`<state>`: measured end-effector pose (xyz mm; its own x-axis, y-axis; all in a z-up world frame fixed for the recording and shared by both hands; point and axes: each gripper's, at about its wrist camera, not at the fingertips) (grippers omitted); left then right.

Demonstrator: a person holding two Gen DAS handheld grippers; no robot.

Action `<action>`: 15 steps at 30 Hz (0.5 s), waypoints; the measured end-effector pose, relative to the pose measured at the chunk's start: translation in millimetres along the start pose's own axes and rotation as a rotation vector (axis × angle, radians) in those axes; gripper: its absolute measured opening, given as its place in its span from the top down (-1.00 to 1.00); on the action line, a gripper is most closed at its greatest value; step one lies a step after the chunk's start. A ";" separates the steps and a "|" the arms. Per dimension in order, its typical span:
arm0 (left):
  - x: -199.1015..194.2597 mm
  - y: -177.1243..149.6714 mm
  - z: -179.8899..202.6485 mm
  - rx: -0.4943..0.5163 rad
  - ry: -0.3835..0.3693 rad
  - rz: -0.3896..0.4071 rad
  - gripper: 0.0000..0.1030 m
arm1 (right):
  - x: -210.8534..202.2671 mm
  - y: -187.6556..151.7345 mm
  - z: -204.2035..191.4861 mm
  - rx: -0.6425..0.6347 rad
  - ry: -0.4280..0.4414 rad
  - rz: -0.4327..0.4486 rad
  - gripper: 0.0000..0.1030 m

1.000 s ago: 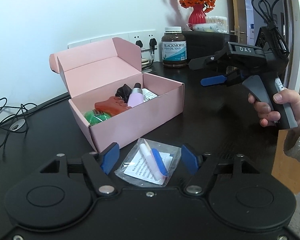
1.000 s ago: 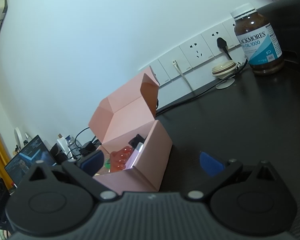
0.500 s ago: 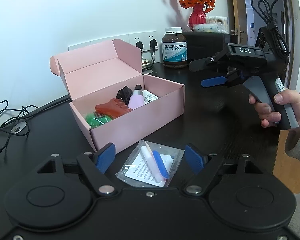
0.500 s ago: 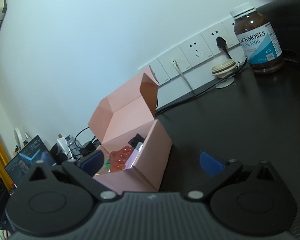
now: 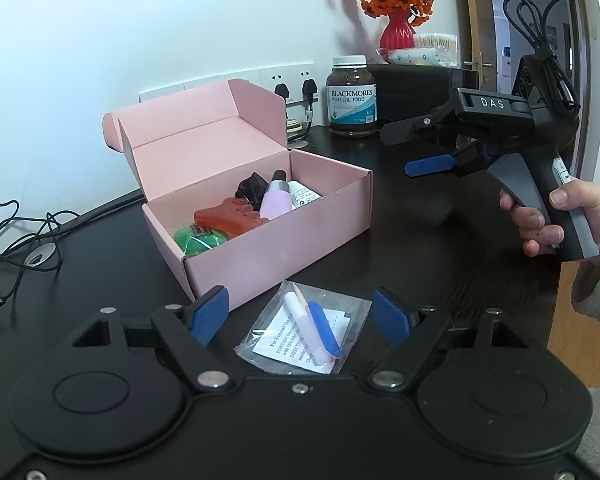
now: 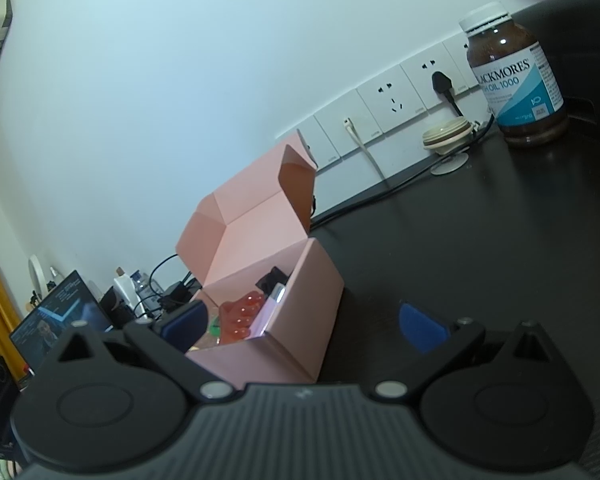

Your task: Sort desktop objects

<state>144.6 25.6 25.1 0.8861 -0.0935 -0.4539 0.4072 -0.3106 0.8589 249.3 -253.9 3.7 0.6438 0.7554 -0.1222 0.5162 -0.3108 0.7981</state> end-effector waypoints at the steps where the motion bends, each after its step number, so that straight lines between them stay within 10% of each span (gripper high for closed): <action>1: -0.2 0.4 0.0 0.000 0.000 0.001 -0.56 | 0.1 0.1 0.0 0.000 0.000 0.000 -0.99; 15: -1.5 -1.5 0.3 -0.006 0.005 0.013 -0.83 | 0.5 0.1 0.1 0.001 0.000 0.000 -0.99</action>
<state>142.6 25.9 24.5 0.8923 -0.0928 -0.4419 0.3973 -0.3035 0.8660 249.7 -253.6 3.7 0.6436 0.7555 -0.1222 0.5166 -0.3111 0.7977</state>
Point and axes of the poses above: each gripper's, at about its wrist camera, not at the fingertips, and x roughly the way its jaws point, z to its right, y to its top, and after that the axes turned 15 degrees about y, right-handed
